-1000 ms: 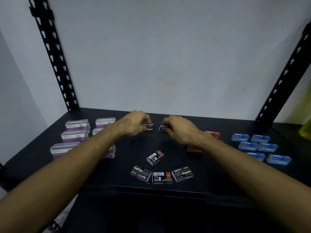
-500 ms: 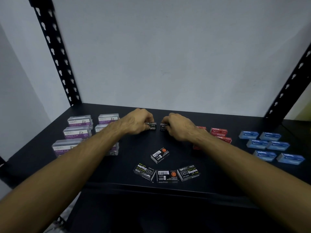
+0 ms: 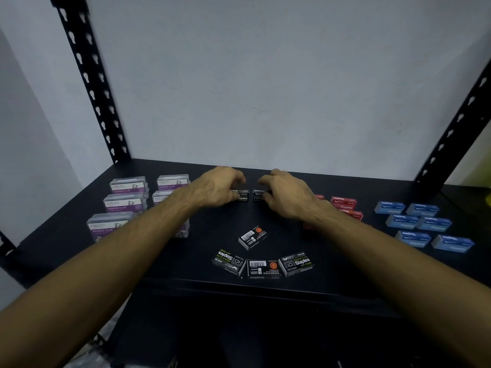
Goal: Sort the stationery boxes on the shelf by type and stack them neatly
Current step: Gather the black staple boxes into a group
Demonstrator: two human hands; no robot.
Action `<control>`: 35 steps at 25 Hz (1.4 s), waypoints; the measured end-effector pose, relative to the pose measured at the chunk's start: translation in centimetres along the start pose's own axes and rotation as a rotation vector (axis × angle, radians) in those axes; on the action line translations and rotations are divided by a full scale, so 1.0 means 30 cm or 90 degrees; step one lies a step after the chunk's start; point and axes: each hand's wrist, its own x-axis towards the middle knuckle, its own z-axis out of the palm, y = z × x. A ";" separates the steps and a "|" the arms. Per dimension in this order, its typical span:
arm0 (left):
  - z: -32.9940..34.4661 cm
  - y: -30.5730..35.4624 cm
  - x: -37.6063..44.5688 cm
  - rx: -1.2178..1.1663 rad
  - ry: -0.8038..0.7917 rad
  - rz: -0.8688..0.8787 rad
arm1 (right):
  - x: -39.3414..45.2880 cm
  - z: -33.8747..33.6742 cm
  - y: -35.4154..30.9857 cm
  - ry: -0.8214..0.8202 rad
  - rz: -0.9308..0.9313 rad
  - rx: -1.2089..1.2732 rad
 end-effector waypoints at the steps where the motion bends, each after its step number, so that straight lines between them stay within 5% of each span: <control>1: -0.008 0.004 -0.012 0.000 0.030 0.010 | -0.015 -0.008 0.000 0.019 -0.011 -0.002; 7: -0.035 0.059 -0.169 -0.162 0.205 0.093 | -0.129 -0.056 -0.023 0.029 -0.094 0.080; 15: -0.018 0.118 -0.355 -0.157 -0.006 0.088 | -0.255 -0.029 -0.103 -0.103 -0.156 0.158; 20: 0.003 0.099 -0.411 -0.079 -0.146 0.061 | -0.276 -0.018 -0.102 -0.089 -0.127 0.136; 35: 0.025 0.068 -0.404 -0.183 -0.123 0.036 | -0.277 -0.020 -0.062 -0.099 -0.028 0.261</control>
